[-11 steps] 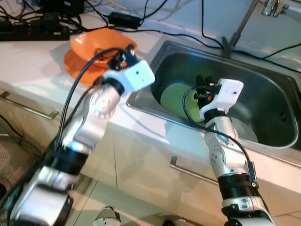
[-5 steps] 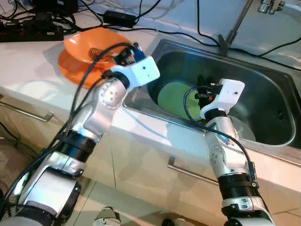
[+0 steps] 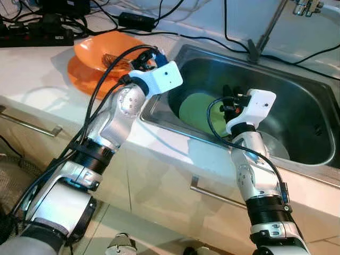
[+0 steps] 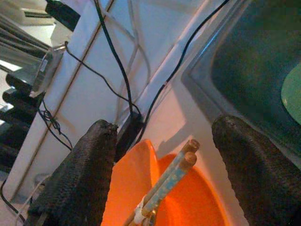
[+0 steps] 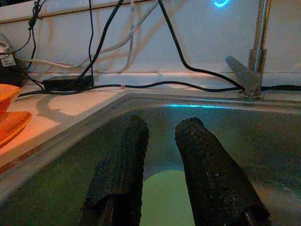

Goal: Kitchen organization

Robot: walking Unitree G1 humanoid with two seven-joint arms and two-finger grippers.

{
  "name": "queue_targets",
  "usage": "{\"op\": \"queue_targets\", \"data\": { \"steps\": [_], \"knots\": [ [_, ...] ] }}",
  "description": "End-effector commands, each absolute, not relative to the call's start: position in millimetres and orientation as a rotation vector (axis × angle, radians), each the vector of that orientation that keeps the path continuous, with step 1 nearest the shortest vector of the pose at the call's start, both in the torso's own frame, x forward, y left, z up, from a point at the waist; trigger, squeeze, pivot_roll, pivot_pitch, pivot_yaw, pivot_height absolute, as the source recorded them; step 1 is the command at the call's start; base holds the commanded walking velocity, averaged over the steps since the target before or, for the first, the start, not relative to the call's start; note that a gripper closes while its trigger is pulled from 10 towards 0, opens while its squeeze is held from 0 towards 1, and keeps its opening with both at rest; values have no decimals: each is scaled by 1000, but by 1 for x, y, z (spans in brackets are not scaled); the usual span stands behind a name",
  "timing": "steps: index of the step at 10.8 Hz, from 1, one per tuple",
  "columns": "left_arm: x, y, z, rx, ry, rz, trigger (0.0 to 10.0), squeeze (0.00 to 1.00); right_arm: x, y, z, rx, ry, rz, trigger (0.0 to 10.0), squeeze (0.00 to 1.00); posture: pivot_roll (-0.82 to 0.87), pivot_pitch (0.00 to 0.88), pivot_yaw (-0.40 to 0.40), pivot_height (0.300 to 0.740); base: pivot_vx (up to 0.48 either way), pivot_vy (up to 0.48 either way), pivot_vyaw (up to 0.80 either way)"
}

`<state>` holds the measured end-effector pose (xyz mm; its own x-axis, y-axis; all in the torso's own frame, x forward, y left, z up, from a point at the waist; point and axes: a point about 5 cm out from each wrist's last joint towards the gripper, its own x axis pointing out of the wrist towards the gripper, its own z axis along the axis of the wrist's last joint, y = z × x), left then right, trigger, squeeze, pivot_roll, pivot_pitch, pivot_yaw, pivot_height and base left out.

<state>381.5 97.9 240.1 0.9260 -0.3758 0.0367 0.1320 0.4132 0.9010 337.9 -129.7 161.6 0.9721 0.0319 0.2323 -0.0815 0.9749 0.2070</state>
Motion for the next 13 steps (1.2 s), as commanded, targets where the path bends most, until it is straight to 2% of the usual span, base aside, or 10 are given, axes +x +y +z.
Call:
{"op": "queue_targets", "data": {
  "steps": [1,6,13],
  "knots": [
    [382,91,244,1114,-272,-334,0,0,337,-134,160,227,-224,38,10000,0,85,59,-105,740,0,0,0],
    [383,87,244,1114,-279,-335,0,0,340,-135,161,223,-225,46,10000,0,87,40,-115,740,0,0,0],
    [387,91,245,1126,-279,-320,0,0,340,-136,159,225,-219,34,10000,0,83,56,-108,740,0,0,0]
  ]
}}
